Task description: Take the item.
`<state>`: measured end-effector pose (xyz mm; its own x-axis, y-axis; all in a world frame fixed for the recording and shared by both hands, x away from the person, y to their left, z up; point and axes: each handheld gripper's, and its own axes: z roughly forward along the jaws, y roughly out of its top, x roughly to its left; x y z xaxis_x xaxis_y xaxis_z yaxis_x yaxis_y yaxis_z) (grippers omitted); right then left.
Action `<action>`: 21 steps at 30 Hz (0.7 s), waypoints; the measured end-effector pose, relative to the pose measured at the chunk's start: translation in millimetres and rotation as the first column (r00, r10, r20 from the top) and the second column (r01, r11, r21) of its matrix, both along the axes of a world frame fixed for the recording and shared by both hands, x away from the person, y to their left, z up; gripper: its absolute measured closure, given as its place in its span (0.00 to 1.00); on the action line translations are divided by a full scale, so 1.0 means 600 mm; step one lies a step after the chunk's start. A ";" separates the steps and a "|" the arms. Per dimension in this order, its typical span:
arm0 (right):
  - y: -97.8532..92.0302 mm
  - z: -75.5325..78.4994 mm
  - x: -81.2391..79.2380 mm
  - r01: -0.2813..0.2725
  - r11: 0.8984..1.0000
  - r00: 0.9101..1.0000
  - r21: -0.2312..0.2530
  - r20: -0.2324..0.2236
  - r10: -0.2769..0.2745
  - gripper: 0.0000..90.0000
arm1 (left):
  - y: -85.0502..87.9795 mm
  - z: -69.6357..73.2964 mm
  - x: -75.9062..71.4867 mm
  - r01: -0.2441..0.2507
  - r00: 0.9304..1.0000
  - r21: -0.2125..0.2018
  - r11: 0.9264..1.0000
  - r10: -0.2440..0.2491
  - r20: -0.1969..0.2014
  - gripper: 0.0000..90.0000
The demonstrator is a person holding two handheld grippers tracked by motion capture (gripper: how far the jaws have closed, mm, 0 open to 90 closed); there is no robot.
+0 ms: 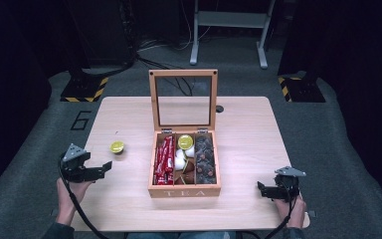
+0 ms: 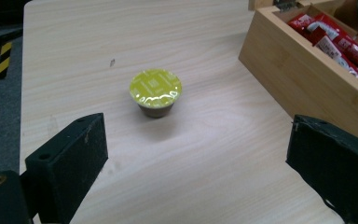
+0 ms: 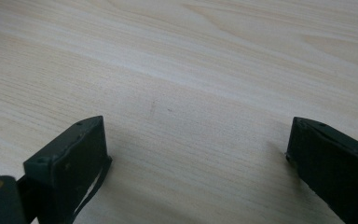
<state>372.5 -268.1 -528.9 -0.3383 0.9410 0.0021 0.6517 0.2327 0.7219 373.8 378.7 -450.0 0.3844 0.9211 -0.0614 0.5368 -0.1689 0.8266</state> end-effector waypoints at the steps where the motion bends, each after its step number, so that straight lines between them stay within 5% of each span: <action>1: 0.000 0.000 0.000 0.000 1.000 1.000 0.000 0.000 0.000 0.05 | 0.000 -0.002 -0.004 0.001 1.000 0.003 1.000 -0.001 -0.002 0.06; 10: 0.000 0.000 0.000 0.000 1.000 1.000 0.000 0.002 0.000 0.05 | 0.002 -0.036 -0.044 -0.021 1.000 0.052 0.998 0.021 -0.008 0.06; 21: 0.000 0.000 0.000 0.001 1.000 1.000 0.001 0.004 -0.001 0.05 | 0.018 -0.103 -0.061 -0.035 0.995 0.071 0.997 0.042 -0.090 0.06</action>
